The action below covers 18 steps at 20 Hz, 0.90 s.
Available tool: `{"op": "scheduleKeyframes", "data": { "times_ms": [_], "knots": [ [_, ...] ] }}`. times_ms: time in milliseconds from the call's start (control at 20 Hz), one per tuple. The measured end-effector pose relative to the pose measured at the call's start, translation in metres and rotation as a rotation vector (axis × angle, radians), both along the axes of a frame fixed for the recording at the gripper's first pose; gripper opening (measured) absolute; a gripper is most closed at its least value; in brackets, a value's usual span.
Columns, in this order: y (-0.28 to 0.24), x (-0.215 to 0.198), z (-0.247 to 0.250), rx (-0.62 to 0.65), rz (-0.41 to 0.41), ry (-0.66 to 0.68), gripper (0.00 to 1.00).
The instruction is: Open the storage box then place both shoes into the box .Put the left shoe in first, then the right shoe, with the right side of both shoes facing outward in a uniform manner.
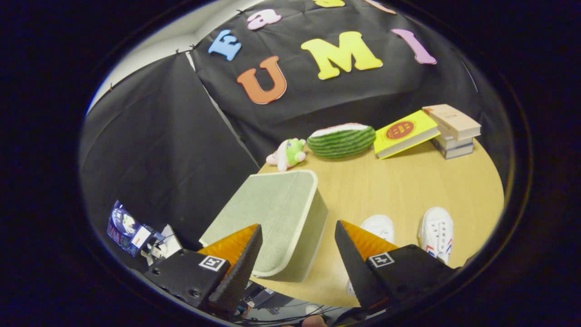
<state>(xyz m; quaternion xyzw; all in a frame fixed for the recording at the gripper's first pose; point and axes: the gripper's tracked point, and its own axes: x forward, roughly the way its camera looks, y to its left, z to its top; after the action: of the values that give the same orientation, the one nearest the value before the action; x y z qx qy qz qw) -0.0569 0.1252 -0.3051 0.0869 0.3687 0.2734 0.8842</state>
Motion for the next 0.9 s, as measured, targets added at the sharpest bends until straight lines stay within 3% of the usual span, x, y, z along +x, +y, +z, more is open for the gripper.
{"op": "scheduleKeyframes", "data": {
  "times_ms": [200,350,450,750,800,900],
  "knots": [
    [0.016,-0.008,-0.037,0.063,0.039,0.129,0.92],
    [0.027,-0.011,-0.050,0.121,0.050,0.229,0.80],
    [0.034,-0.012,-0.049,0.188,0.037,0.292,0.67],
    [0.041,-0.015,-0.032,0.256,0.020,0.364,0.13],
    [0.042,-0.016,-0.028,0.249,0.030,0.360,0.07],
    [0.048,-0.018,-0.010,0.247,0.048,0.341,0.06]
  ]
}}
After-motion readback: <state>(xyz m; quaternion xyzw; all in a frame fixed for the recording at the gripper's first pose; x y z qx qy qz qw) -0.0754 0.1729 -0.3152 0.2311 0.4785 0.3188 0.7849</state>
